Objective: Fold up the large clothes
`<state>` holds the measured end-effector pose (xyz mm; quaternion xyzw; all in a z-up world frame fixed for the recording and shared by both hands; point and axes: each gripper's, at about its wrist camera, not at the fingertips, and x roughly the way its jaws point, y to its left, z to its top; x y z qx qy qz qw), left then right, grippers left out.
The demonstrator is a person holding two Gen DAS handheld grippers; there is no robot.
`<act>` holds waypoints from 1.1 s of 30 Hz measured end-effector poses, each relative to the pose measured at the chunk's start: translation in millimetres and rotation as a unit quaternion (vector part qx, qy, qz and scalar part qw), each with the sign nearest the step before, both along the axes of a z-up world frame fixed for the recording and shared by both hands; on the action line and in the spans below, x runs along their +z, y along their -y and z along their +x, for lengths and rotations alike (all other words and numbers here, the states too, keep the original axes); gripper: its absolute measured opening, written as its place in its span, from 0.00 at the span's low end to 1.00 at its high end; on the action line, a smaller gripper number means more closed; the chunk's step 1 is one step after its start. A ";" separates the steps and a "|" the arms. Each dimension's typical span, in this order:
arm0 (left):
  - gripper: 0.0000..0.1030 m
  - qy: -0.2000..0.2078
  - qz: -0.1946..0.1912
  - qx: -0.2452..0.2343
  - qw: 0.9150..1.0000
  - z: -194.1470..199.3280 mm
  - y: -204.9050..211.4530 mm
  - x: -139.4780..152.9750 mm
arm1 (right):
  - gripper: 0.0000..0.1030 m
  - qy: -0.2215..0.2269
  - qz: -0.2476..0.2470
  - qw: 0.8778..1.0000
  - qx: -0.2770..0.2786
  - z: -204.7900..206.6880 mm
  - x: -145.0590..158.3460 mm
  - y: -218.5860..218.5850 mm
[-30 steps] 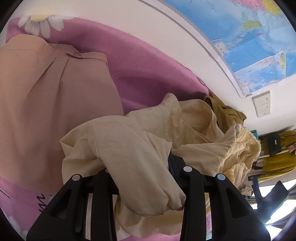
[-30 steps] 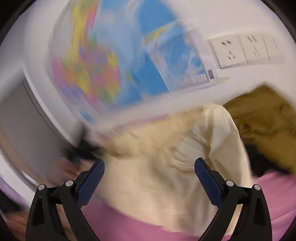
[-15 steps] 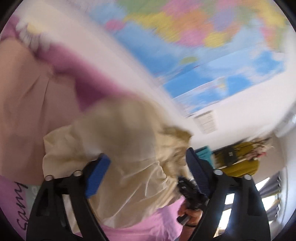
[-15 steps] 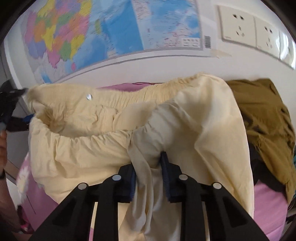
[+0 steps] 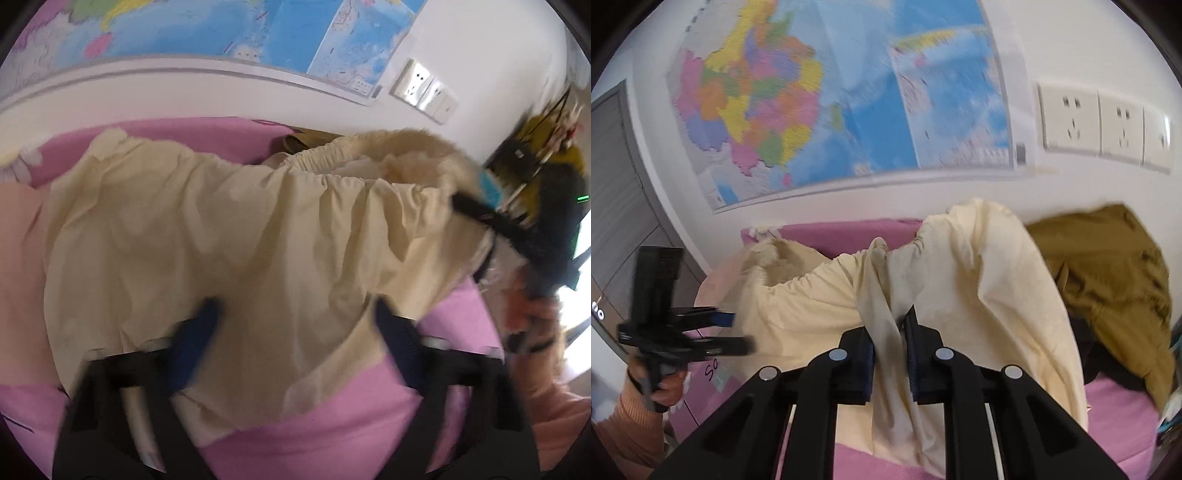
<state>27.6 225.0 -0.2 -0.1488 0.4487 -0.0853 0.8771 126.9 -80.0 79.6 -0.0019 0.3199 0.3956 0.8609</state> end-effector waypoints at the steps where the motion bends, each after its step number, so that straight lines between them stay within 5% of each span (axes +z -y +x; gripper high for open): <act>1: 0.29 0.000 0.006 0.004 1.000 4.2 -1.6 1.8 | 0.13 0.009 -0.006 1.000 0.003 -2.1 5.2 -2.0; 7: 0.08 0.009 -0.027 0.048 0.998 27.4 -24.2 14.8 | 0.14 0.001 -0.016 0.999 -0.032 41.9 5.8 -23.6; 13: 0.05 -0.028 -0.008 0.092 0.995 68.1 -40.2 -9.4 | 0.14 -0.034 -0.046 0.997 -0.056 96.4 -24.5 -54.9; 19: 0.10 -0.056 -0.031 0.109 0.992 85.4 -50.8 -42.1 | 0.16 -0.046 -0.117 0.990 -0.058 125.9 -66.0 -81.2; 24: 0.11 -0.069 -0.051 0.115 0.990 93.1 -53.9 -51.7 | 0.33 -0.017 -0.163 0.986 -0.034 119.3 -66.6 -84.4; 26: 0.11 -0.069 -0.050 0.113 0.990 92.6 -56.2 -52.6 | 0.48 0.015 -0.153 0.988 -0.033 101.1 -50.9 -77.7; 28: 0.11 -0.066 -0.046 0.111 0.991 93.5 -57.1 -54.3 | 0.51 0.045 -0.130 0.990 -0.011 80.8 -36.7 -72.2; 29: 0.11 -0.066 -0.038 0.109 0.991 93.1 -55.8 -54.3 | 0.48 0.062 -0.138 0.988 -0.013 76.1 -33.8 -74.6; 32: 0.12 -0.063 -0.014 0.107 0.992 93.6 -50.0 -52.4 | 0.10 0.044 -0.161 0.986 -0.023 95.3 -44.8 -84.3; 33: 0.13 -0.057 -0.005 0.107 0.993 91.5 -47.8 -50.5 | 0.12 0.028 -0.170 0.984 -0.036 108.9 -52.8 -85.0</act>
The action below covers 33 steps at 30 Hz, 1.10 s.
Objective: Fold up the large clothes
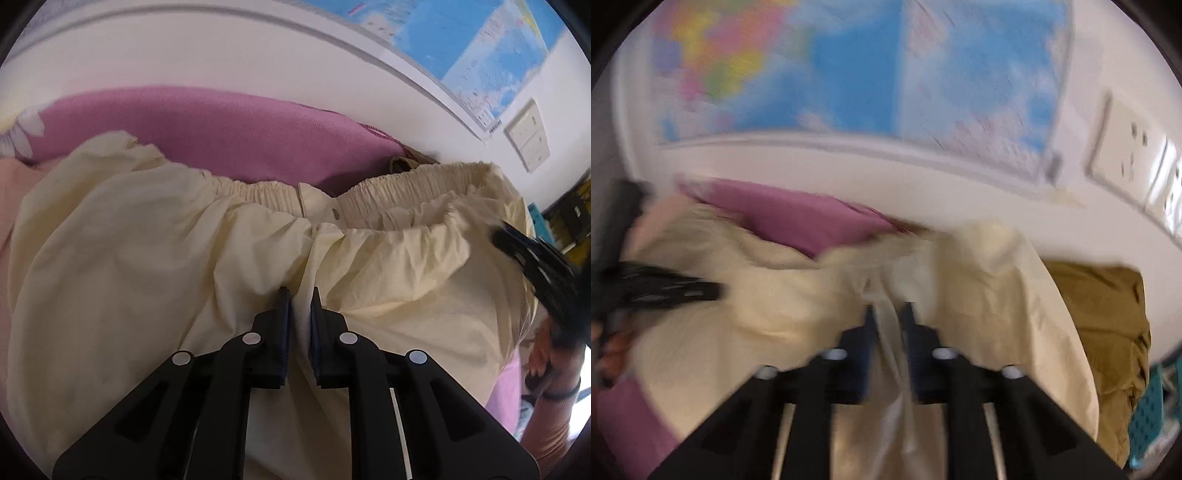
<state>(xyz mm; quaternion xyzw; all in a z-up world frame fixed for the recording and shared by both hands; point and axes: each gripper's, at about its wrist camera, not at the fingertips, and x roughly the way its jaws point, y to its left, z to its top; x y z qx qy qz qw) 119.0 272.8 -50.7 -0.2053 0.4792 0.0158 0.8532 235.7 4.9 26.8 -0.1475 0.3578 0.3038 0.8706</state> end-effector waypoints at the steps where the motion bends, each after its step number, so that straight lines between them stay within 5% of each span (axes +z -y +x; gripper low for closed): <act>1: 0.17 0.009 0.005 0.005 1.000 -4.2 1.3 3.5 | 0.16 -0.024 0.003 1.000 -0.008 13.0 -8.6 1.1; 5: 0.41 0.071 0.009 0.016 0.997 -46.8 -5.1 31.2 | 0.19 -0.096 0.077 0.992 -0.024 30.3 -20.3 24.2; 7: 0.61 0.114 0.026 0.029 0.993 -86.1 -9.9 50.6 | 0.31 -0.107 0.117 0.987 -0.018 18.0 -7.8 40.2; 9: 0.62 0.137 0.030 0.034 0.990 -118.3 -16.4 61.8 | 0.60 -0.108 0.164 0.981 -0.005 -4.9 7.4 64.9; 12: 0.71 0.158 0.012 0.049 0.986 -174.2 -30.9 68.7 | 0.64 -0.106 0.218 0.970 0.023 -50.2 20.4 109.2; 16: 0.73 0.134 -0.050 0.065 0.988 -217.4 -44.6 40.3 | 0.66 -0.181 0.279 0.943 0.021 -89.9 -10.4 161.3; 19: 0.73 0.094 -0.110 0.089 0.985 -228.2 -50.6 3.1 | 0.67 -0.265 0.308 0.914 -0.013 -97.4 -55.9 182.2; 21: 0.73 0.079 -0.181 0.090 0.976 -223.7 -53.1 -22.8 | 0.67 -0.293 0.318 0.901 -0.034 -92.9 -80.4 184.9; 23: 0.73 0.074 -0.210 0.080 0.972 -213.2 -47.2 -34.3 | 0.67 -0.310 0.337 0.888 -0.055 -83.2 -95.0 179.9; 26: 0.74 0.082 -0.211 0.082 0.971 -198.1 -40.2 -37.6 | 0.77 -0.305 0.343 0.885 -0.080 -70.4 -103.2 170.5; 29: 0.76 0.101 -0.250 0.087 0.959 -182.2 -41.6 -38.2 | 0.79 -0.295 0.351 0.883 -0.097 -58.3 -105.1 160.4; 33: 0.77 0.107 -0.246 0.099 0.958 -164.0 -41.2 -43.2 | 0.75 -0.279 0.360 0.883 -0.111 -45.4 -103.5 144.8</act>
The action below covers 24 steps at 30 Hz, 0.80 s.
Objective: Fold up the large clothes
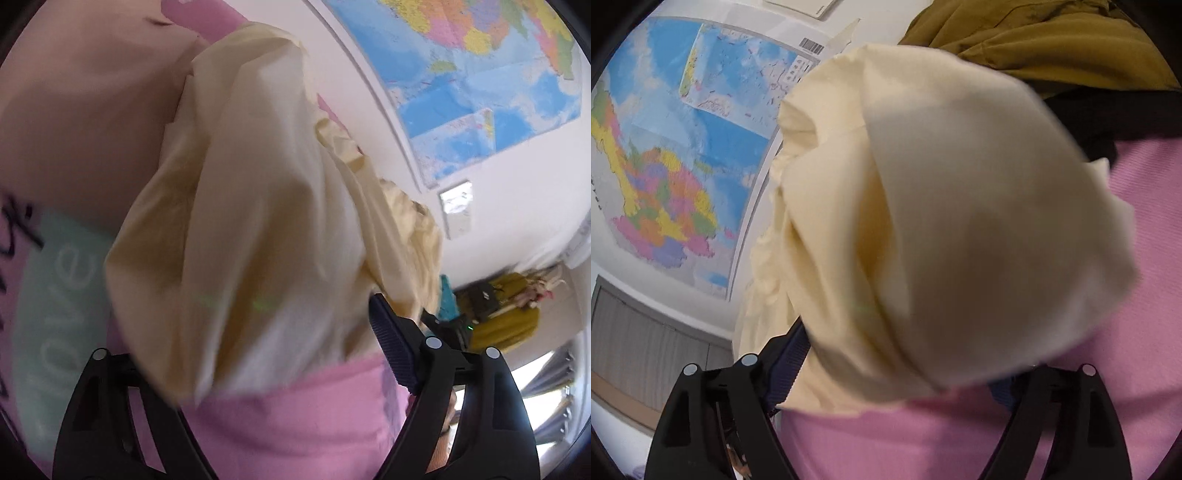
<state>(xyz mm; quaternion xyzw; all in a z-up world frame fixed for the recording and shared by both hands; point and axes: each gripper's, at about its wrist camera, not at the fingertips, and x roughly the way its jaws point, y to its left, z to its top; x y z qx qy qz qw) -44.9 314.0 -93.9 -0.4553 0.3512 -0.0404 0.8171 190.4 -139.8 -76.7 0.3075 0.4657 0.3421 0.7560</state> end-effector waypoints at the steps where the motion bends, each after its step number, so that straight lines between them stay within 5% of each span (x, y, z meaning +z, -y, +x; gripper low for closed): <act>1: 0.73 0.007 -0.002 0.000 1.000 1.9 -0.8 -0.2 | 0.69 0.004 -0.005 1.000 0.001 1.4 0.0 -5.0; 3: 0.55 0.019 -0.018 0.004 1.000 5.2 -1.9 -1.6 | 0.38 0.012 0.002 1.000 0.006 2.9 1.6 -7.0; 6: 0.34 0.032 -0.001 0.001 0.999 2.6 1.9 11.4 | 0.18 0.032 0.021 0.999 0.020 -2.7 16.4 2.6; 8: 0.30 0.045 0.027 -0.004 0.999 -2.6 9.1 29.9 | 0.16 0.062 0.022 0.997 0.031 -11.4 36.5 6.2; 12: 0.27 0.090 0.062 -0.028 0.994 -27.4 25.4 72.5 | 0.14 0.126 0.040 0.990 0.052 -41.8 78.4 23.3; 16: 0.27 0.120 0.074 -0.074 0.987 -70.2 46.8 85.3 | 0.15 0.155 0.063 0.982 0.082 -91.0 97.1 58.2; 19: 0.31 0.101 0.088 -0.111 0.985 -94.1 65.9 65.5 | 0.17 0.133 0.032 0.986 0.096 -120.1 78.4 70.2; 22: 0.38 0.038 0.111 -0.140 0.983 -108.9 84.9 29.2 | 0.27 0.068 -0.039 0.992 0.099 -128.2 39.5 70.9; 24: 0.41 0.031 0.111 -0.139 0.984 -117.4 84.2 25.8 | 0.43 0.030 -0.076 0.993 0.086 -128.7 19.0 75.0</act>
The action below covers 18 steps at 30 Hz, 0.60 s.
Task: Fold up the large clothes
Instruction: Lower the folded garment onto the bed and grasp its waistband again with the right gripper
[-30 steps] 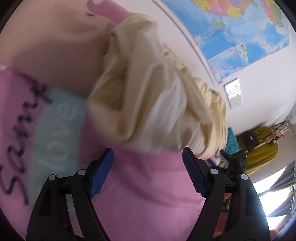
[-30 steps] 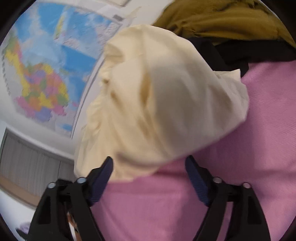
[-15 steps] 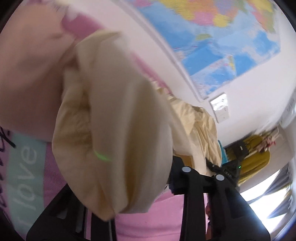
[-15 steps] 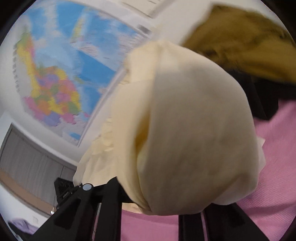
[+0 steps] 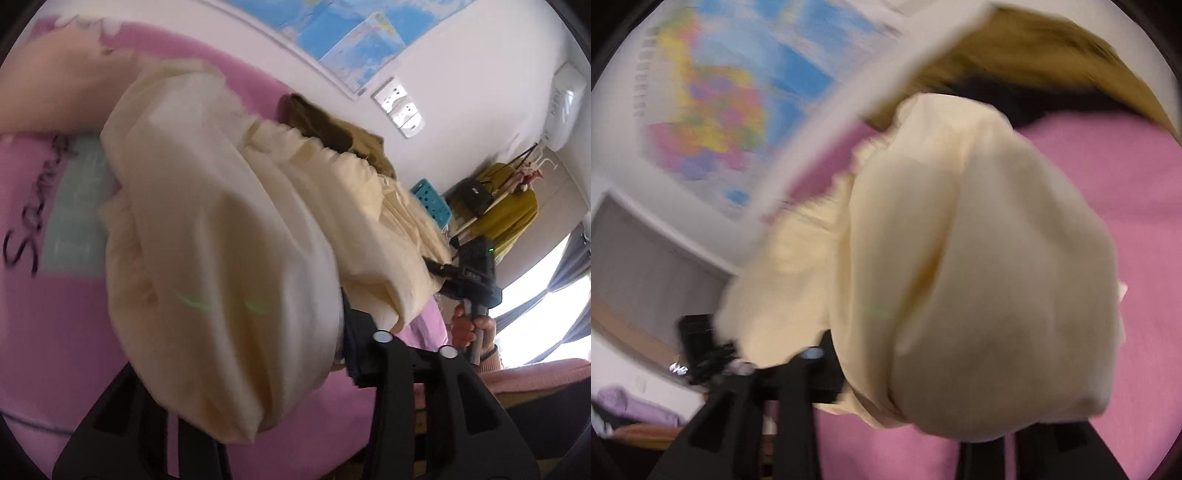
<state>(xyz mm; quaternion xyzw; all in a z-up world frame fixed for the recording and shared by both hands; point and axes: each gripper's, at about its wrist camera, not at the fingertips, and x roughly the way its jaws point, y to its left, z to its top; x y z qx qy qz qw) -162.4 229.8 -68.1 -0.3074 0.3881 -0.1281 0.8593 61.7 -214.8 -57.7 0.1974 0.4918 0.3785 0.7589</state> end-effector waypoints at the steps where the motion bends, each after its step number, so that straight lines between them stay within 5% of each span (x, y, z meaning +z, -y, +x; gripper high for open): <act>1: 0.41 0.009 0.018 0.001 1.000 -7.4 -0.6 9.0 | 0.44 -0.007 0.001 1.000 0.000 -2.0 -2.2 5.1; 3: 0.43 0.030 0.062 0.002 0.998 -14.6 -0.7 30.6 | 0.55 0.002 -0.009 1.000 -0.001 -7.0 7.9 14.8; 9: 0.74 0.099 0.187 0.037 0.977 -29.2 8.0 97.6 | 0.75 0.080 -0.115 0.989 -0.039 -34.8 55.8 56.1; 12: 0.74 0.105 0.182 0.026 0.977 -5.3 9.6 103.0 | 0.78 0.148 -0.137 0.975 -0.088 -42.5 85.2 72.6; 18: 0.74 0.028 0.194 -0.039 0.980 64.4 35.8 67.5 | 0.77 0.243 -0.130 0.961 0.015 -33.3 95.5 -16.0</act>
